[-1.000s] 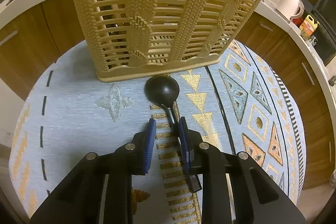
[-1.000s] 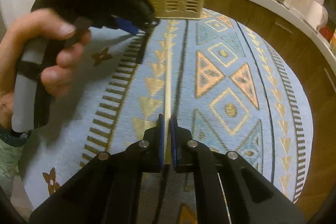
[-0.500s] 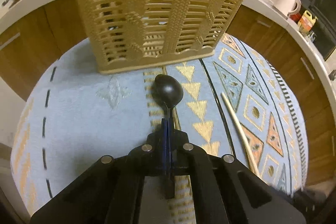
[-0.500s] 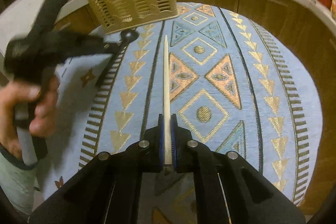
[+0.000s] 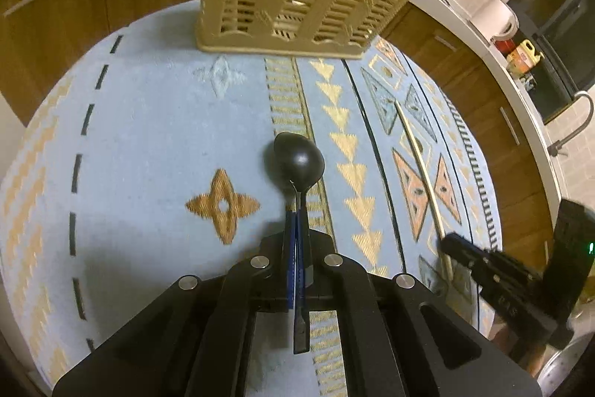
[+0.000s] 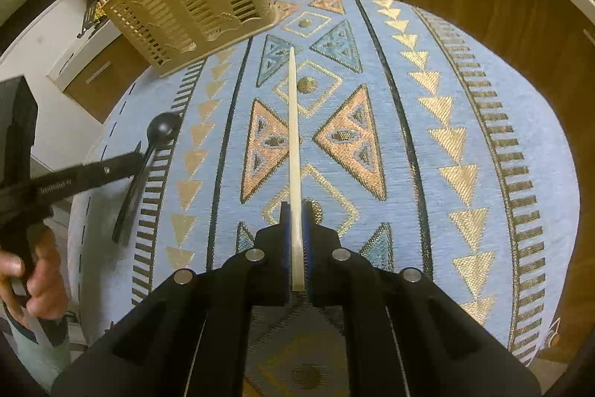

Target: Organize utensils

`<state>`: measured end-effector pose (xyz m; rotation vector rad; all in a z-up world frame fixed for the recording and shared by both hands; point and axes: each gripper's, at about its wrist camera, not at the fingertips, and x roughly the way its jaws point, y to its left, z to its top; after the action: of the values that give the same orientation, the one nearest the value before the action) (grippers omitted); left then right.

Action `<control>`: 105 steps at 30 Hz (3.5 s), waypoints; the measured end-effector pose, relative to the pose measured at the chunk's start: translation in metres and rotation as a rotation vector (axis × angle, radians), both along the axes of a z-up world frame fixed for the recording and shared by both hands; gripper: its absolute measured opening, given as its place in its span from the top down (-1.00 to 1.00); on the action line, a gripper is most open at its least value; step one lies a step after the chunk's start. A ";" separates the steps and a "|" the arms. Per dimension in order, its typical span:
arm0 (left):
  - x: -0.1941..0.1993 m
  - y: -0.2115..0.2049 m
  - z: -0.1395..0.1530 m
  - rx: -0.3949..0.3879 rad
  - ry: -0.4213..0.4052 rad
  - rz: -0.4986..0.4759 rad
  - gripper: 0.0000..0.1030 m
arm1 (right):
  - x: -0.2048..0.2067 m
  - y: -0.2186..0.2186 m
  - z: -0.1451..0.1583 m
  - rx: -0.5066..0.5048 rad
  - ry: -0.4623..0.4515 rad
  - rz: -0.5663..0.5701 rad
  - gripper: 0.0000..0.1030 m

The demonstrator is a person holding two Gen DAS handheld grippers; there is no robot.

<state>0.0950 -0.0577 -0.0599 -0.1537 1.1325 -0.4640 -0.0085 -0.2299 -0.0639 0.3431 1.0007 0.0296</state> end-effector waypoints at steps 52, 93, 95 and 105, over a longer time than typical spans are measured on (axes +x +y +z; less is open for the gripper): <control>0.040 -0.053 0.002 0.377 -0.033 -0.325 0.33 | 0.140 0.009 0.013 -0.131 0.188 0.251 0.93; 0.015 0.011 0.052 0.021 -0.257 -0.114 0.34 | 0.146 0.063 0.009 -0.335 0.200 0.360 0.91; 0.013 0.013 0.055 0.013 -0.267 -0.106 0.34 | 0.142 0.060 0.014 -0.272 0.168 0.373 0.91; 0.005 0.028 0.102 -0.050 -0.405 -0.051 0.34 | 0.084 0.033 0.091 -0.097 -0.157 0.361 0.91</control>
<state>0.0999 -0.0294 0.0417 -0.0696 0.7293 -0.5407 0.0752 -0.1968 0.0270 0.0670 0.8945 0.3291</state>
